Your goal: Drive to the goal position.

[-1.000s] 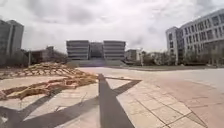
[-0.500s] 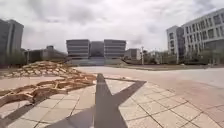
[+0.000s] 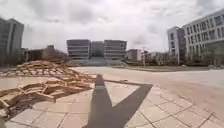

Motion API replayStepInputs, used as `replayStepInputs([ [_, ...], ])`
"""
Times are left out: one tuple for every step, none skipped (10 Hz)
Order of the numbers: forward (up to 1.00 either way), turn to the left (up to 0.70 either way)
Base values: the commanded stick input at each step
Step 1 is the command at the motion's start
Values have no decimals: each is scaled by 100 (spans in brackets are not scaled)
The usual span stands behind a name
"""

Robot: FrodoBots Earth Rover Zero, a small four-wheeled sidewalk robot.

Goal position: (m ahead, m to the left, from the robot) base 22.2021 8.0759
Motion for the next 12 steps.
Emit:
replayStepInputs([
  [100,0],
  [100,0],
  [100,0],
  [100,0],
  [100,0],
  [100,0],
  [100,0],
  [100,0],
  [100,0],
  [100,0],
  [100,2],
  [100,19],
])
